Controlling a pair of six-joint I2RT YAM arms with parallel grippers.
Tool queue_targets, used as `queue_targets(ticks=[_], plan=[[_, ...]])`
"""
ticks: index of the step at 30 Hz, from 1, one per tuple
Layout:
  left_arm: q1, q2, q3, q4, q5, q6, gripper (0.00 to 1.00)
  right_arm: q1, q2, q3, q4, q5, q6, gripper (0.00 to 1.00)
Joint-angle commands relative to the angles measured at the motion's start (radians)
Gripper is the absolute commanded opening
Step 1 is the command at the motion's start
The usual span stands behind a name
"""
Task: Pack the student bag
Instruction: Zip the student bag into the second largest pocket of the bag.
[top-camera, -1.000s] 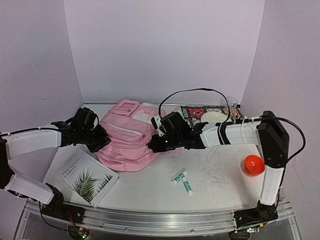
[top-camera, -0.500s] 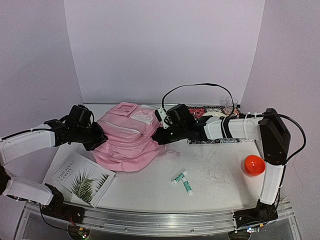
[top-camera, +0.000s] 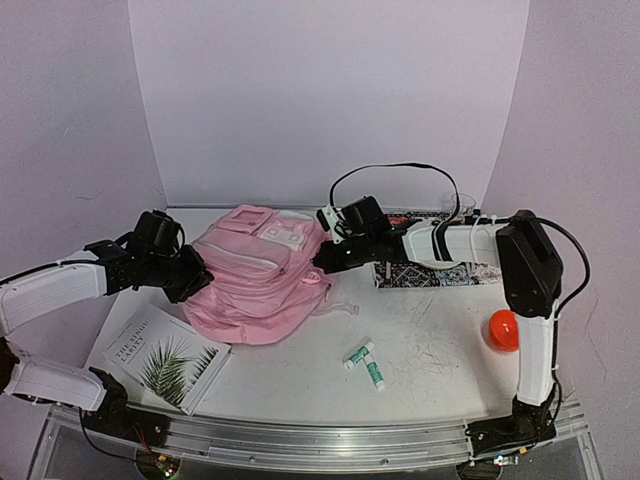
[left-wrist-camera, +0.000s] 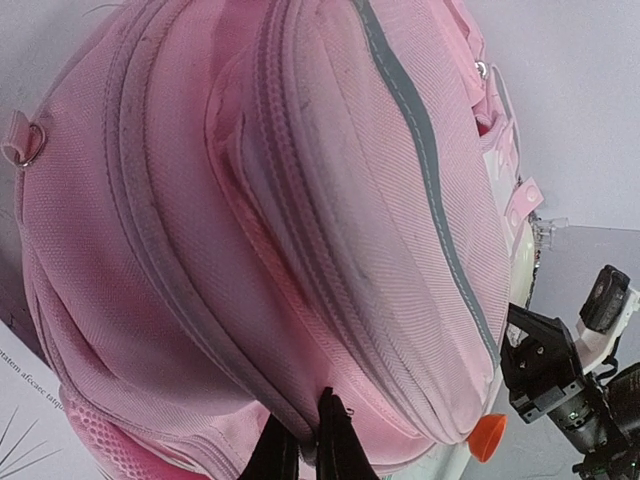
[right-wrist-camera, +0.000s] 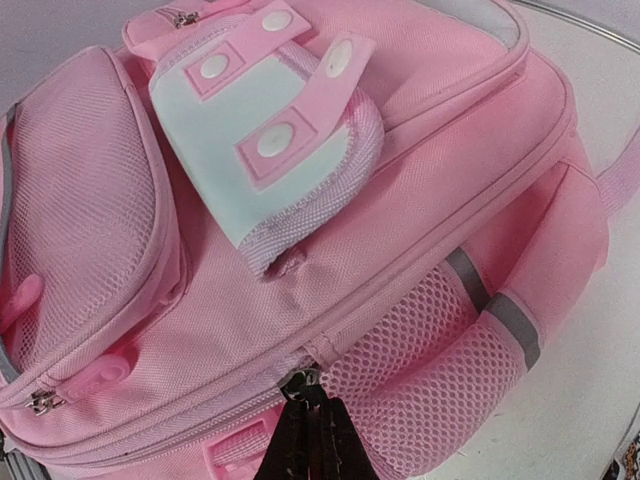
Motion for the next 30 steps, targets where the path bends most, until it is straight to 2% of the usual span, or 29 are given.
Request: queue_targets(ticks=[1, 11, 14, 17, 21, 25, 30], plan=[[0.032, -0.066, 0.008, -0.077, -0.096, 0.032, 0.00, -0.110, 0.022, 0.087, 0.012, 0.132, -0.023, 0.00], [0.032, -0.086, -0.001, -0.086, -0.062, 0.016, 0.00, -0.185, 0.103, 0.170, 0.020, 0.100, -0.028, 0.00], [0.032, -0.053, 0.015, -0.074, -0.029, 0.014, 0.00, -0.187, 0.112, 0.195, 0.033, 0.031, -0.035, 0.00], [0.031, -0.002, 0.032, -0.033, 0.036, 0.008, 0.00, -0.188, 0.125, 0.221, 0.048, -0.106, -0.021, 0.00], [0.030, 0.048, 0.065, 0.022, 0.047, -0.006, 0.00, -0.187, 0.108, 0.199, 0.058, -0.187, 0.019, 0.14], [0.030, 0.080, 0.116, 0.027, 0.032, 0.001, 0.00, -0.187, 0.006, 0.059, 0.074, -0.131, 0.017, 0.29], [0.030, 0.089, 0.146, 0.026, 0.029, -0.011, 0.00, -0.192, -0.110, -0.148, 0.110, -0.074, -0.007, 0.33]])
